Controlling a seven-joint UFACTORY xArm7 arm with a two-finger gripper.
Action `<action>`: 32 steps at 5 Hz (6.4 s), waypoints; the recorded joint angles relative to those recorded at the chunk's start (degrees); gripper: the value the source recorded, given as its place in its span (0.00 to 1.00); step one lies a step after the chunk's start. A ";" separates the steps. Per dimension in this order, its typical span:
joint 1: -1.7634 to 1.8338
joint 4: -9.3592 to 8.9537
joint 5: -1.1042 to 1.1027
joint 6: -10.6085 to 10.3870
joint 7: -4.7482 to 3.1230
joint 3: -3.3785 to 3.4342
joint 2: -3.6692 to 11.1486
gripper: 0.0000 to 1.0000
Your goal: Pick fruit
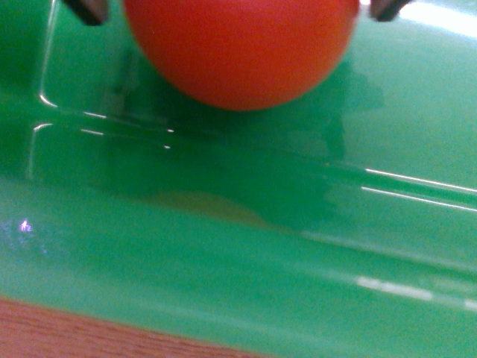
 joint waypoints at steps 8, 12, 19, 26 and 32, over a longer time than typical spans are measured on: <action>0.07 1.54 -0.09 2.67 -0.07 -0.05 -1.14 1.00; 0.17 3.65 -0.22 6.35 -0.15 -0.12 -2.72 1.00; 0.37 7.82 -0.48 13.60 -0.33 -0.27 -5.82 1.00; 0.66 13.94 -0.85 24.24 -0.58 -0.48 -10.37 1.00; 0.85 17.83 -1.09 31.01 -0.74 -0.61 -13.27 1.00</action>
